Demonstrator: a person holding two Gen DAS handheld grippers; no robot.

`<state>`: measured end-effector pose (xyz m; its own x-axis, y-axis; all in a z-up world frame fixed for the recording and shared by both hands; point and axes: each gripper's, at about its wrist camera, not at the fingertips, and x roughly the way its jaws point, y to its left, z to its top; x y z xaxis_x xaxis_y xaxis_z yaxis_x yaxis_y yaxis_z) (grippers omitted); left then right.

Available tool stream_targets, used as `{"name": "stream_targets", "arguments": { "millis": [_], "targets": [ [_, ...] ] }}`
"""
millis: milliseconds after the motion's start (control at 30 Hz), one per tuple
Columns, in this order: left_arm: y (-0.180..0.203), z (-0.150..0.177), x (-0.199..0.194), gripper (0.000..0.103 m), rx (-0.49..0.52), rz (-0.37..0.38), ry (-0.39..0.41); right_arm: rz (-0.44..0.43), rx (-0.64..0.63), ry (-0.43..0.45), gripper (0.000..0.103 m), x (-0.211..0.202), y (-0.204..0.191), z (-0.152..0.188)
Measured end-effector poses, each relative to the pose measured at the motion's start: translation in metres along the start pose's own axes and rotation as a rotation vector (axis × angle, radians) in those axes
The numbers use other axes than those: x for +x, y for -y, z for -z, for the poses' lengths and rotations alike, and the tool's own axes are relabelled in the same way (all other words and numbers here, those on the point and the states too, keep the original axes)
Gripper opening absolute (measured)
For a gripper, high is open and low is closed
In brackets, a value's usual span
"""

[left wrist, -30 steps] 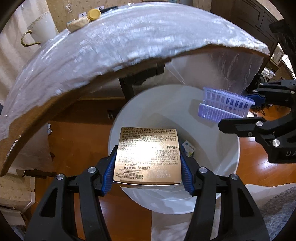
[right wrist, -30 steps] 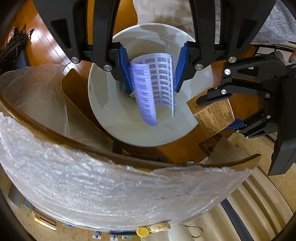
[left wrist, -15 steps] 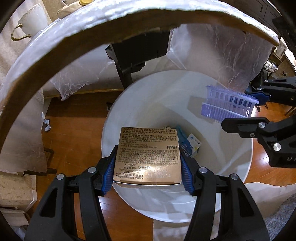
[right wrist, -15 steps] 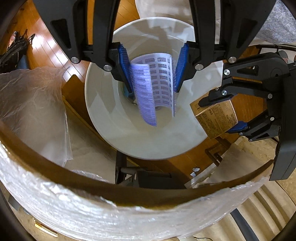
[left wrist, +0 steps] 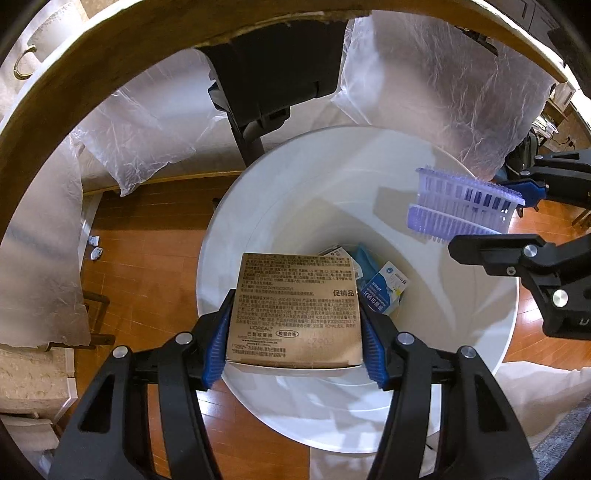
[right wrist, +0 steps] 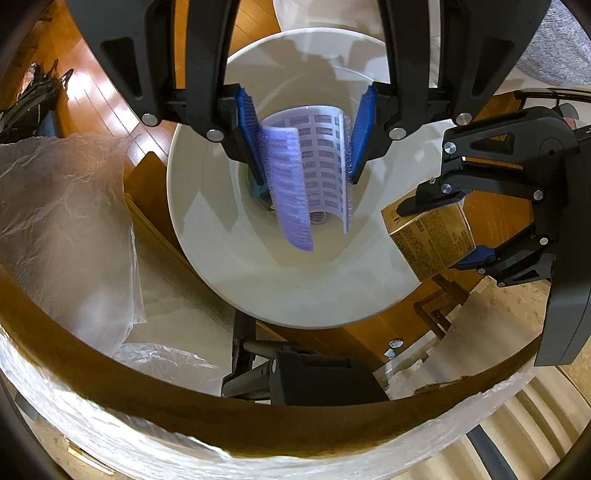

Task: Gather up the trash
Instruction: 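Carry the cardboard box and lavender roller over the white bin, then open both tools to drop the box and roller into the bin, then swing both open tools back over the table toward the remaining items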

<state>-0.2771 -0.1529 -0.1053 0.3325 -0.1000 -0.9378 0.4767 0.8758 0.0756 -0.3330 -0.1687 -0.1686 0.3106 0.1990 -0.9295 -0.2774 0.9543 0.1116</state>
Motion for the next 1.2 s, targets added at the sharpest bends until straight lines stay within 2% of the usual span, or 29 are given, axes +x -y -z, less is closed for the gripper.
{"name": "stream_targets", "arguments": {
  "millis": [200,267,300,333,367,400,533,633,700,767,800,833,867,933,967,1033,1200],
  "targets": [
    [0.0,-0.001,0.001,0.06,-0.002,0.002,-0.001,-0.001,0.001,0.0,0.043,0.001,0.001,-0.001],
    [-0.003,0.0,-0.001,0.062,-0.02,0.017,0.023,-0.009,0.004,0.012,0.046,-0.001,0.002,0.0],
    [-0.006,-0.001,-0.002,0.065,-0.041,0.027,0.031,-0.004,0.015,0.023,0.057,-0.003,0.004,0.0],
    [-0.008,-0.001,-0.003,0.076,-0.057,0.041,0.035,-0.002,0.024,0.035,0.069,-0.005,0.007,0.001],
    [-0.011,-0.002,-0.003,0.083,-0.074,0.06,0.038,-0.002,0.03,0.045,0.071,-0.008,0.008,0.002],
    [-0.013,-0.001,-0.004,0.083,-0.091,0.073,0.042,-0.002,0.032,0.046,0.071,-0.009,0.01,0.002],
    [-0.011,0.0,-0.011,0.083,-0.075,0.037,0.049,0.014,0.021,0.057,0.072,-0.02,0.012,0.005],
    [-0.013,0.003,-0.031,0.083,-0.068,0.03,0.075,0.029,-0.002,0.079,0.072,-0.048,0.01,0.007],
    [-0.014,0.004,-0.064,0.083,-0.061,0.045,0.134,0.024,-0.047,0.137,0.073,-0.078,0.003,0.007],
    [-0.018,0.002,-0.106,0.083,-0.055,0.06,0.225,0.047,-0.115,0.244,0.085,-0.118,-0.006,0.002],
    [-0.021,0.0,-0.122,0.083,-0.057,0.052,0.268,0.077,-0.14,0.308,0.095,-0.137,-0.008,-0.002],
    [-0.025,-0.003,-0.141,0.092,-0.062,0.031,0.325,0.104,-0.155,0.372,0.099,-0.153,-0.01,-0.007],
    [-0.03,-0.007,-0.161,0.102,-0.072,-0.002,0.398,0.131,-0.159,0.45,0.099,-0.169,-0.01,-0.016],
    [-0.044,-0.018,-0.196,0.102,-0.114,-0.084,0.584,0.155,-0.133,0.562,0.099,-0.188,-0.004,-0.037],
    [-0.052,-0.027,-0.203,0.102,-0.143,-0.123,0.631,0.145,-0.113,0.594,0.099,-0.193,0.002,-0.054],
    [-0.068,-0.045,-0.201,0.102,-0.179,-0.146,0.631,0.098,-0.076,0.585,0.099,-0.191,0.012,-0.095],
    [-0.107,-0.104,-0.164,0.102,-0.198,-0.158,0.518,0.057,-0.053,0.551,0.099,-0.166,0.02,-0.185]
  ]
}}
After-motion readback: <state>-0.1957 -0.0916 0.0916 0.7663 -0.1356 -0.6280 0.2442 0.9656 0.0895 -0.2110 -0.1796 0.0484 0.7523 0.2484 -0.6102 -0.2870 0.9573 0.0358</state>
